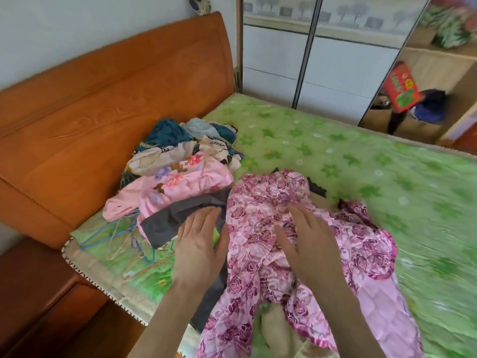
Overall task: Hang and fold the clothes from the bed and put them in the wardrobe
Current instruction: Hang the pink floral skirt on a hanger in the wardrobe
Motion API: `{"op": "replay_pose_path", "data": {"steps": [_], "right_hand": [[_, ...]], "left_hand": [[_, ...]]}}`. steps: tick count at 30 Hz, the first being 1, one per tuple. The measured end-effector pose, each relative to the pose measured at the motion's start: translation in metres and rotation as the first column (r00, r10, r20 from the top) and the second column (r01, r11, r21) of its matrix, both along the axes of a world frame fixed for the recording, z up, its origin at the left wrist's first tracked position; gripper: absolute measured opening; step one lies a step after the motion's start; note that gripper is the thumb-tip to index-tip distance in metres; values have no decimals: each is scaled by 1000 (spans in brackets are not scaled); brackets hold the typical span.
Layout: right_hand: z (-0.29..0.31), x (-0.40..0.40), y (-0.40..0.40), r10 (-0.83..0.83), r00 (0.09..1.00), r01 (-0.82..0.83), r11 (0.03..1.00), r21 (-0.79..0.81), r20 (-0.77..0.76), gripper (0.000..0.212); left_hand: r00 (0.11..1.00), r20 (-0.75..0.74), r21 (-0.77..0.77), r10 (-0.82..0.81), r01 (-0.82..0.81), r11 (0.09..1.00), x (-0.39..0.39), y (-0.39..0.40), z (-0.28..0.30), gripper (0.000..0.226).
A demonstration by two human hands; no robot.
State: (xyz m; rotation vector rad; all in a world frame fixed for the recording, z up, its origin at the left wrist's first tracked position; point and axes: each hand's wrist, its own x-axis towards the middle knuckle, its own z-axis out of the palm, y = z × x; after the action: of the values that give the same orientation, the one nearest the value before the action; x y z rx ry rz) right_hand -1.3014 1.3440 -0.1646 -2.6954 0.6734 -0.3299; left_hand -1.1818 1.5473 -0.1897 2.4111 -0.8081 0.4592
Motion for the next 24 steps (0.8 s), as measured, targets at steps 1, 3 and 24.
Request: {"op": "replay_pose_path", "data": {"steps": [1, 3, 24], "right_hand": [[0, 10, -1, -23, 1000, 23, 1000, -10, -5, 61], [0, 33, -4, -58, 998, 57, 998, -31, -11, 57], [-130, 214, -122, -186, 966, 187, 982, -12, -179, 70]], "left_hand": [[1000, -7, -1, -19, 19, 1000, 13, -4, -5, 42], [998, -32, 9, -61, 61, 998, 40, -10, -17, 42], [968, -210, 125, -137, 165, 978, 263, -156, -181, 44]]}}
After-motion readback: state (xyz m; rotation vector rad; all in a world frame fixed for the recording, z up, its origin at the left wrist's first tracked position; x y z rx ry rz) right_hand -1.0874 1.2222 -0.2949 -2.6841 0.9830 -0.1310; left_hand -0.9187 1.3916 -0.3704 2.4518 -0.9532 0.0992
